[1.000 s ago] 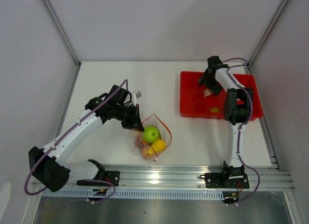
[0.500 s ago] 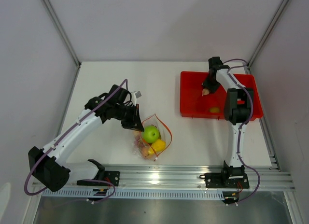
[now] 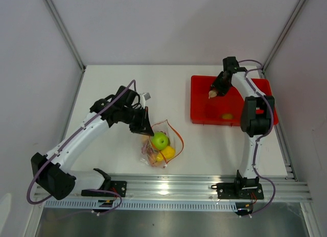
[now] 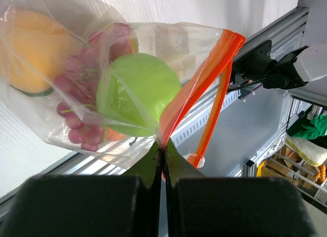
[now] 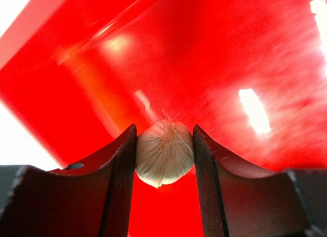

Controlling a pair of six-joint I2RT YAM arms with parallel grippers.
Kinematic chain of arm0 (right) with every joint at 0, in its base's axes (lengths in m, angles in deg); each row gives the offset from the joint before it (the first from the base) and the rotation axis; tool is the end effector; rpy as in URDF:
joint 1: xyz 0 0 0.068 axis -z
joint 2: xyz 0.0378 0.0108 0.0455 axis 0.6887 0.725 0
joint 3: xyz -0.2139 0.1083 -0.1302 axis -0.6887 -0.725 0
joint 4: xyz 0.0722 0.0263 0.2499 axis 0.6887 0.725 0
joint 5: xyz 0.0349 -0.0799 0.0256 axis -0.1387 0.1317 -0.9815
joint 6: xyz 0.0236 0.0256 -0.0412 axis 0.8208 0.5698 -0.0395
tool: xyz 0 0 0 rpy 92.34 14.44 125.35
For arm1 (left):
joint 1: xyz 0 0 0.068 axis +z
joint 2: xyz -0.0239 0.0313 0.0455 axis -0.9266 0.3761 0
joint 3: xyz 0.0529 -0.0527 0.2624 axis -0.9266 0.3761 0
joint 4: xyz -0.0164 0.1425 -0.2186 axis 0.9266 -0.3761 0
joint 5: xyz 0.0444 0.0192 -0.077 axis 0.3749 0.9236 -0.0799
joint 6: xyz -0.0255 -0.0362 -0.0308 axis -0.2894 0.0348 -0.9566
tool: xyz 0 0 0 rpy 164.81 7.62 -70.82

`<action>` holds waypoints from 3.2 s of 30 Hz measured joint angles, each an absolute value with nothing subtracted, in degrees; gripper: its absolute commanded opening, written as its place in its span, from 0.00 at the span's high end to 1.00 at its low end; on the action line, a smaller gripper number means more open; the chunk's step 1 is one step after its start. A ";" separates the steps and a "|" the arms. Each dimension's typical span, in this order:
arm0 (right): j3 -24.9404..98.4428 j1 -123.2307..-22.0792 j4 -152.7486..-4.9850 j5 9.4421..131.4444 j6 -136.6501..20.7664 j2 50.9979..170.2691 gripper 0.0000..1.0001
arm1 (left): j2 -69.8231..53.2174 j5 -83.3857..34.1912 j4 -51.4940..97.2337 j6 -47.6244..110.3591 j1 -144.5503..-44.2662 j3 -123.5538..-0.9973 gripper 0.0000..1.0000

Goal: Place the food in the zip-top bag and seal the zipper
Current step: Pick up the fake vegetable from the bin, then place the fake vegetable in the zipper food storage bag.

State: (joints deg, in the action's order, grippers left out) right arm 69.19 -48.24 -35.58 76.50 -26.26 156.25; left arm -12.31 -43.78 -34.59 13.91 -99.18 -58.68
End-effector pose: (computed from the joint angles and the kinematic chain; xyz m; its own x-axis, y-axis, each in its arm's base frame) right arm 0.4779 0.0403 0.2066 -0.7509 0.5624 -0.3461 0.4761 0.8243 0.3065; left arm 0.1959 -0.1382 0.3218 -0.9594 0.0786 -0.2709 0.2318 0.7670 -0.5983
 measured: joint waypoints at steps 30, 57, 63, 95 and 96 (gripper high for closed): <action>38.87 -70.99 -43.91 46.16 -39.98 113.12 0.81 | 1.76 -49.04 -34.67 10.87 -98.39 -70.86 1.00; 33.61 -79.80 -41.25 49.62 -46.89 112.07 0.01 | 4.98 -51.56 -35.09 9.98 -96.84 -76.15 0.99; 35.68 -79.95 -39.50 53.16 -47.48 112.60 0.01 | 4.01 -51.65 -34.96 9.98 -96.71 -75.67 0.99; 59.24 -54.58 -32.48 89.74 -35.57 126.70 0.01 | -11.50 -47.97 -33.60 12.51 -96.64 -61.06 0.99; 60.80 -53.29 -30.67 90.01 -34.76 128.58 0.01 | -12.05 -47.69 -33.82 12.66 -96.64 -60.80 0.99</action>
State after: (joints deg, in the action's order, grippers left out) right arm 60.80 -53.29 -30.67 90.01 -34.76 128.58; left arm -12.05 -47.69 -33.82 12.66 -96.64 -60.80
